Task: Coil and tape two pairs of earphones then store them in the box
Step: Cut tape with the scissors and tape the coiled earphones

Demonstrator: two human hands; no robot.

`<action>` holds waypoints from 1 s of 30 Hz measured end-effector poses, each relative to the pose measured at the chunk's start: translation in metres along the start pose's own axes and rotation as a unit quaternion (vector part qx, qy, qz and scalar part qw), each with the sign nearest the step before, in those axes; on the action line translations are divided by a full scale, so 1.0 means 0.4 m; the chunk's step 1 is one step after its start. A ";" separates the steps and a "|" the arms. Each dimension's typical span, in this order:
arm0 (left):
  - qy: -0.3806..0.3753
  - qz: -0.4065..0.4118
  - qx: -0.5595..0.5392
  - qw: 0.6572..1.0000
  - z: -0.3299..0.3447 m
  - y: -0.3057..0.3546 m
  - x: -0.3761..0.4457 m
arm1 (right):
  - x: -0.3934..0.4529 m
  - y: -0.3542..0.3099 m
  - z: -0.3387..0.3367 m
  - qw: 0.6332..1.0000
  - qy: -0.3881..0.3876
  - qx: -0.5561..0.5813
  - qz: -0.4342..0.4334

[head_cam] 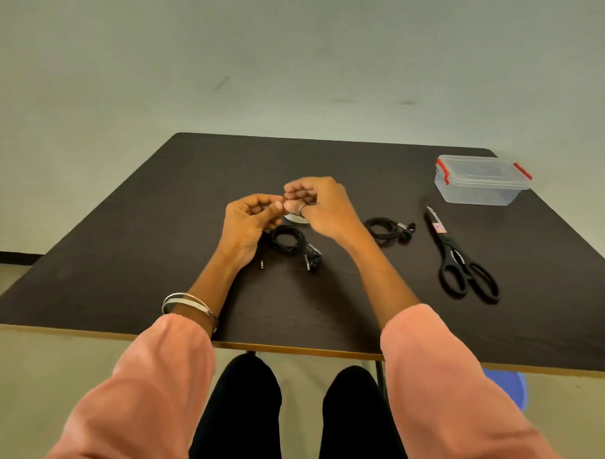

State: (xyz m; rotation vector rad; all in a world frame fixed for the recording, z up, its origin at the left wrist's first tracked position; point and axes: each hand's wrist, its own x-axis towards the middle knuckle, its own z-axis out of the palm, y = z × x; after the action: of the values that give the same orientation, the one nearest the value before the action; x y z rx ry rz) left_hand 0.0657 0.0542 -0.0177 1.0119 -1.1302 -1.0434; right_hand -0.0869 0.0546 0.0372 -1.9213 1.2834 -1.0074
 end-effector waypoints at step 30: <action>0.011 0.011 0.010 1.000 -0.007 -0.009 0.041 | 0.046 0.104 0.046 0.991 0.050 0.125 0.008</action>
State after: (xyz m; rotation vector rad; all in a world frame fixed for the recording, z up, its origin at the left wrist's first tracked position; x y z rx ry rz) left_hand 0.0697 0.0378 -0.0182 1.0227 -1.1319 -1.0033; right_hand -0.0866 0.0244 -0.0013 -1.6869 1.1639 -1.2079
